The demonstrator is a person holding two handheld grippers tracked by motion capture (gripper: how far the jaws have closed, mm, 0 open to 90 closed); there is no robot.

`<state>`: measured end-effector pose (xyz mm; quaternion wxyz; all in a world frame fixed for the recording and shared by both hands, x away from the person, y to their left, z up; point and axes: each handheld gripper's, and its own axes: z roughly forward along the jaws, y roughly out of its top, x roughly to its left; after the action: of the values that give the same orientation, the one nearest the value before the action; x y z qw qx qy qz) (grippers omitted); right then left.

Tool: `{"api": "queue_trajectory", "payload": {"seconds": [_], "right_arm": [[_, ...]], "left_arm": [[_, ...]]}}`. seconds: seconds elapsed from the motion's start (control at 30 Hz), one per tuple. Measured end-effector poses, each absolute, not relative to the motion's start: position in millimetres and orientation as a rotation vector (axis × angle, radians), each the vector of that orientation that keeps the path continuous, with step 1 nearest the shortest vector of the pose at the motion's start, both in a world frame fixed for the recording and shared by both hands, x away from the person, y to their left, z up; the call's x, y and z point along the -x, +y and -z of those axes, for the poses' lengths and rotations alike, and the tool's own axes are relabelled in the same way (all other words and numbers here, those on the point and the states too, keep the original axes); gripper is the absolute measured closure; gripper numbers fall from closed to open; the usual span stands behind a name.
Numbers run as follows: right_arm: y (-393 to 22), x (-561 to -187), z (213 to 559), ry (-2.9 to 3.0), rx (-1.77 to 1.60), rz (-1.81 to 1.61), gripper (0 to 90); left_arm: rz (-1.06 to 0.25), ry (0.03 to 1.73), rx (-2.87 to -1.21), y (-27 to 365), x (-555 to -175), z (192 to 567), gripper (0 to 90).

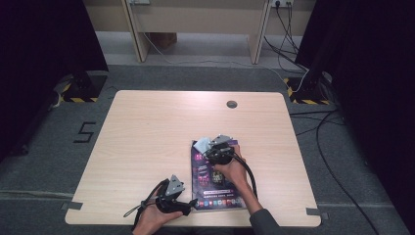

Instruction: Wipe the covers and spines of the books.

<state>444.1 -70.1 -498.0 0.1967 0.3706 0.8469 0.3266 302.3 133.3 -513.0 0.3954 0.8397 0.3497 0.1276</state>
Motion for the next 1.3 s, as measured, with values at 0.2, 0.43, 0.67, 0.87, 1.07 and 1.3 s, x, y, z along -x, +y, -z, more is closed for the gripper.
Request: {"api": "queue_trajectory", "payload": {"seconds": [0.2,0.43,0.67,0.87,1.07,1.3], "right_arm": [[-65,-446,498,2.345,-1.019,-0.884,62.8],[-47,-453,498,2.381,-1.023,-0.924,63.4],[-48,-451,498,2.394,-0.961,-0.914,63.6],[-71,-443,495,2.396,-0.96,-0.848,63.5],[-115,-443,494,2.323,-1.078,-0.8,63.4],[-136,-437,493,2.276,-1.145,-0.776,64.0]], "left_arm": [[-0.324,0.89,-2.129,133,-302,513,20.0],[-0.323,0.89,-2.129,134,-302,513,20.0],[-0.323,0.889,-2.129,134,-302,513,20.1],[-0.322,0.889,-2.127,134,-302,513,20.2],[-0.32,0.89,-2.126,134,-302,513,20.2],[-0.32,0.888,-2.125,134,-302,513,20.3]]}}
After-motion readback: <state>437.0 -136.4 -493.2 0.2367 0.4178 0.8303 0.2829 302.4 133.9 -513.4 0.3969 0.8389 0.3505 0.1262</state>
